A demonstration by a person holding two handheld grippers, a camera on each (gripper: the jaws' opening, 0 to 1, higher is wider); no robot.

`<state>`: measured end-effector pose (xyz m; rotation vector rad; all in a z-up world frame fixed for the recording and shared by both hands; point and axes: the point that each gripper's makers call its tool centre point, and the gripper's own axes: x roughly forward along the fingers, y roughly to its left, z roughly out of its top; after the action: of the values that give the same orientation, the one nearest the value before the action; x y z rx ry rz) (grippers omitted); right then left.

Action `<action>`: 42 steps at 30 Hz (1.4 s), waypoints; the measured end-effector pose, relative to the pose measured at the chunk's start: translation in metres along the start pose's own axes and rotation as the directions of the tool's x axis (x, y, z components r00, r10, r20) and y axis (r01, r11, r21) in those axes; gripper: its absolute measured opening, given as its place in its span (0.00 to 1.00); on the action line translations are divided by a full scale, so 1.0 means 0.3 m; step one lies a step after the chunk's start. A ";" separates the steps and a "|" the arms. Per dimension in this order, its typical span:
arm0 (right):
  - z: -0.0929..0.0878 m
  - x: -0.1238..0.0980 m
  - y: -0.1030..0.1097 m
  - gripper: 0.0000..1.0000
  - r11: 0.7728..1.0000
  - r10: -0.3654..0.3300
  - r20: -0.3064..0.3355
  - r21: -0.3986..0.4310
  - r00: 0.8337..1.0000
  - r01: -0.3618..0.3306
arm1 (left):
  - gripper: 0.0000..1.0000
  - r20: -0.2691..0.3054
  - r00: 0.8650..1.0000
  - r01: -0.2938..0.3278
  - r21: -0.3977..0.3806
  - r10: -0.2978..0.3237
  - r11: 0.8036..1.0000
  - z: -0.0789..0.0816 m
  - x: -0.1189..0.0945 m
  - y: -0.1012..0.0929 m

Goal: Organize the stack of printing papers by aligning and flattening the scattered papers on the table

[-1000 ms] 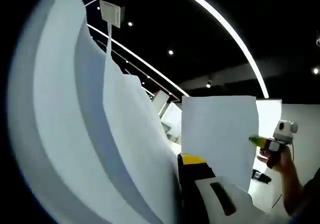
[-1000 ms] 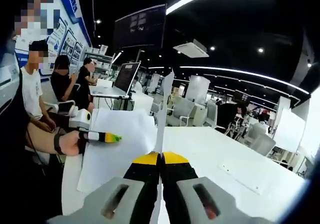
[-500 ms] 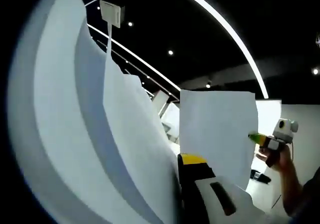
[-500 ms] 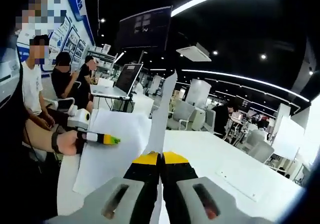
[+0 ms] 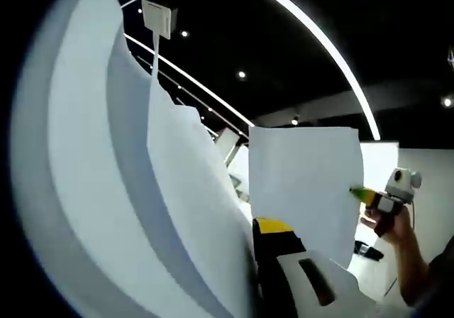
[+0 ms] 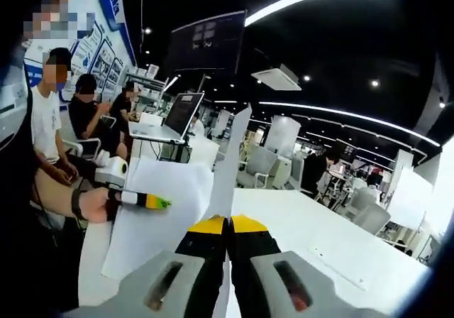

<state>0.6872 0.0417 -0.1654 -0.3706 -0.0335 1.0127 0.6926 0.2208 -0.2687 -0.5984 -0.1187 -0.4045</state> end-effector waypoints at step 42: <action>0.005 0.047 -0.013 0.00 1.000 0.011 0.034 0.019 0.999 -0.012 | 0.19 -0.023 1.000 0.020 0.001 -0.020 1.000 -0.014 0.004 -0.042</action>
<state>0.6975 0.0519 -0.1647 -0.3364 -0.0522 1.0299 0.6887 0.2086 -0.2654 -0.5919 -0.1031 -0.4308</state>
